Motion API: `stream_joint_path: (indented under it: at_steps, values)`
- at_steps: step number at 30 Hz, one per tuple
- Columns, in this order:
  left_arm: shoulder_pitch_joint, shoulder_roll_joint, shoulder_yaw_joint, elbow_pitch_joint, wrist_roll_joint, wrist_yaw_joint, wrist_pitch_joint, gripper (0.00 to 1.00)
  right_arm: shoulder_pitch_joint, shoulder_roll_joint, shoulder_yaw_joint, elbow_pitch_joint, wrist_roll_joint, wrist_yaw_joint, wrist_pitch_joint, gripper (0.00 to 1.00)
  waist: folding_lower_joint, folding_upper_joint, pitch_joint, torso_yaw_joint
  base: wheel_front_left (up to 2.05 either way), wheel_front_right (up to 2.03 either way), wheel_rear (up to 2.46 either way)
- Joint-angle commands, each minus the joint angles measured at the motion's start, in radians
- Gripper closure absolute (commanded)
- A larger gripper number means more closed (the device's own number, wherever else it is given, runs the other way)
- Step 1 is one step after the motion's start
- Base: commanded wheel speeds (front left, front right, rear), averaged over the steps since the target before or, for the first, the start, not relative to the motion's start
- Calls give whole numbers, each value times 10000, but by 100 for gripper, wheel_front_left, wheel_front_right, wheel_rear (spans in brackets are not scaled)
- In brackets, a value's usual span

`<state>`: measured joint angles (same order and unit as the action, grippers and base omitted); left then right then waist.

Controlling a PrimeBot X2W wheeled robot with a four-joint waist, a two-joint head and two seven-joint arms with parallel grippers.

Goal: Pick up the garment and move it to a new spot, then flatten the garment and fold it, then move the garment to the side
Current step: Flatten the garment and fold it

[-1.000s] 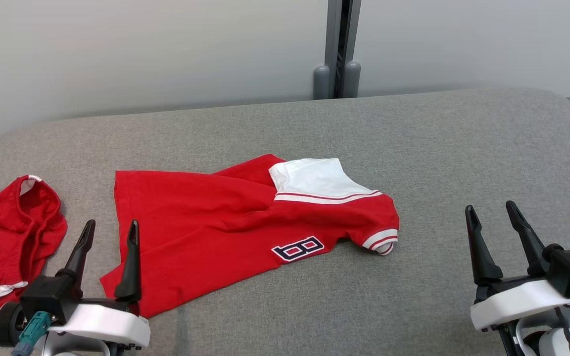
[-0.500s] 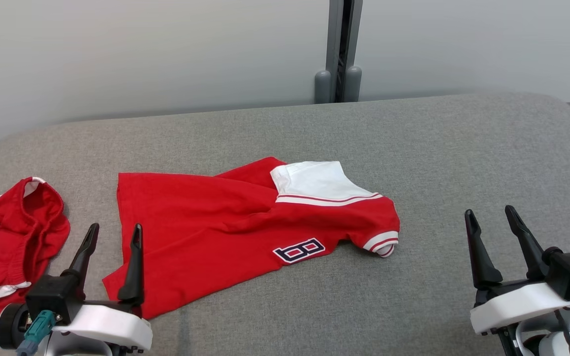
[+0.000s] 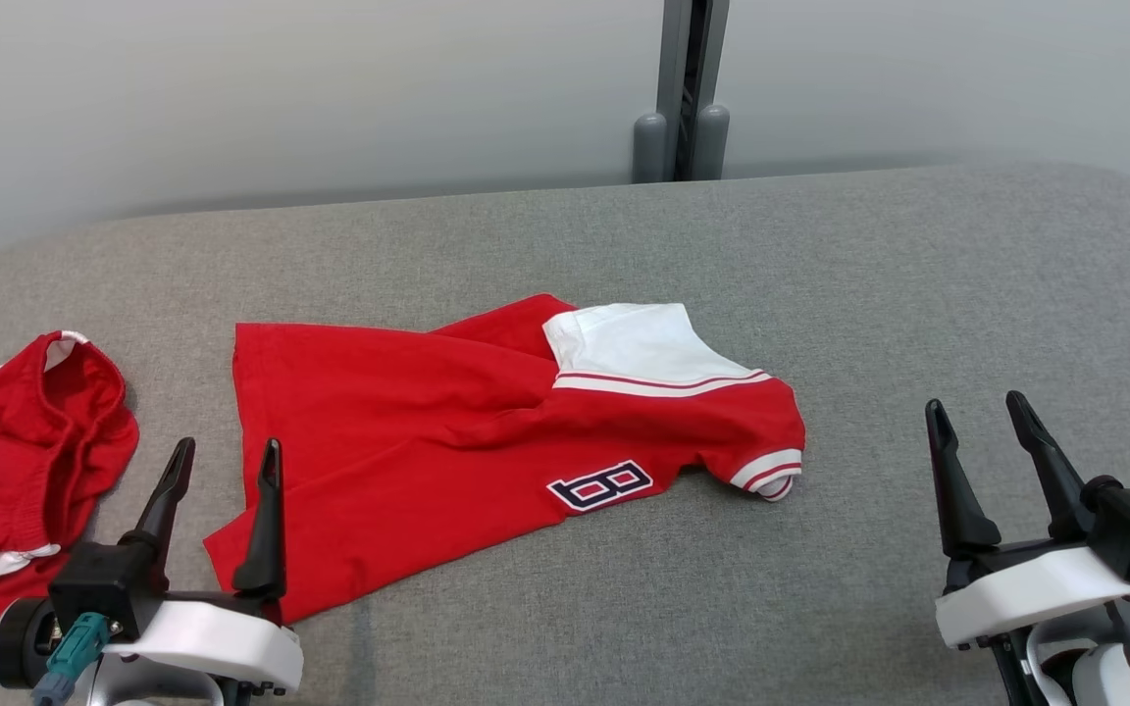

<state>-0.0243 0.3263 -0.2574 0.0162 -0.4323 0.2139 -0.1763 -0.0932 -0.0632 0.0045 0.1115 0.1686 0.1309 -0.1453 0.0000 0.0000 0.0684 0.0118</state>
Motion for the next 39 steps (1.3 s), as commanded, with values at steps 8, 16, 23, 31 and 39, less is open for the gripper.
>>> stream_joint_path:
  at_steps: [8, 16, 23, 31, 39]
  values:
    - [-206, 71, 45, 426, -525, -137, 620, 0, -425, -148, 50, -89, -31, -3, -60, 0, 0, 0, 418, 235, 0, 0, 0]
    - [-565, 99, 233, 2198, -1659, -1039, 1219, 0, -715, -109, 276, -42, 1, -3, -130, 0, 0, 0, 1176, 28, 0, 0, 0]
    - [-1109, -23, 523, 3624, -2373, -1694, 1077, 0, -952, -98, 337, 69, -33, -3, -236, 0, 0, 0, 1693, -169, 0, 0, 0]
    - [-1647, -4, 826, 5073, -3010, -2210, 1108, 0, -1125, -66, 375, 168, -64, -3, -344, 0, 0, 0, 2015, -261, 0, 0, 0]
    - [-1784, -148, 831, 5618, -3331, -2541, 1121, 38, -1214, -28, 371, 294, -33, -3, -371, 0, 0, 0, 2076, -254, 0, 0, 0]
